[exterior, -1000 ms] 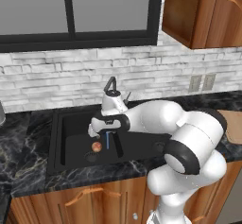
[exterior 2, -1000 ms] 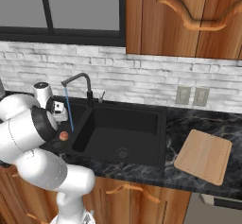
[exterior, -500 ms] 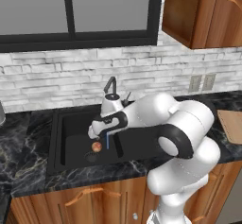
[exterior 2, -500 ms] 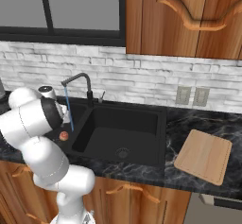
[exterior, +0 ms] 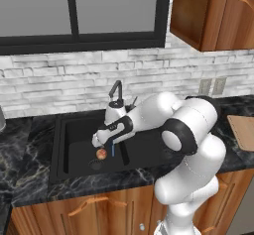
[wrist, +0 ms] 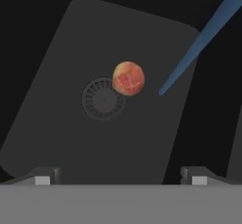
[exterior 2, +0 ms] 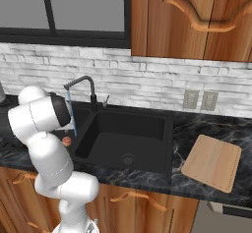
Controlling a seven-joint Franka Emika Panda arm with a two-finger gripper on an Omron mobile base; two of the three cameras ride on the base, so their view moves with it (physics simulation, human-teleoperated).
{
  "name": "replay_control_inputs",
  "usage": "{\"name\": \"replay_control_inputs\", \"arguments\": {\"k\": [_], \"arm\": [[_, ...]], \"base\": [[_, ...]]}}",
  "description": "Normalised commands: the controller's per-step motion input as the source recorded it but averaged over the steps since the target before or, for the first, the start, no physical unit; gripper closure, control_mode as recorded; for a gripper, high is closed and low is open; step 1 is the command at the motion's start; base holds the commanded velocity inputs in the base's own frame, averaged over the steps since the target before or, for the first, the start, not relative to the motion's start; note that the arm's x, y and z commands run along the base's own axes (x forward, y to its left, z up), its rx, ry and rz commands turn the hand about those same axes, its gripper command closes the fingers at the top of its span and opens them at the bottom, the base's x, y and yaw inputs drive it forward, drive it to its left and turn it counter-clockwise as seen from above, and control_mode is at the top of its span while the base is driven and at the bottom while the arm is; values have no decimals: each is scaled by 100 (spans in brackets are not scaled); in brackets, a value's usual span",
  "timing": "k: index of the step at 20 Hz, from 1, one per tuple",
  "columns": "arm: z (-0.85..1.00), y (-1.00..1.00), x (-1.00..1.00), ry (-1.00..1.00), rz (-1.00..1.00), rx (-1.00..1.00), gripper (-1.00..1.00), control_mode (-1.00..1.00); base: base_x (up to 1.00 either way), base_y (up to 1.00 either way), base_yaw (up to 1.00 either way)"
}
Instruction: Pick the peach from the sink and place it on the cutting board to airdry. Then turn off the sink faucet.
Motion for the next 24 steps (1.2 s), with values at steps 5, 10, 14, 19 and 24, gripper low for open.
{"name": "replay_control_inputs", "arguments": {"k": [5,10,14,19,24], "arm": [[-18,7,12,0,0,-2,-100,-100],[-23,4,15,0,0,-2,-100,-100],[-24,4,22,1,0,-1,-100,-100],[-19,12,23,0,0,0,-100,-100],[-19,11,20,0,0,-1,-100,-100]], "base": [[0,0,0],[0,0,0],[0,0,0],[0,0,0],[0,0,0]]}}
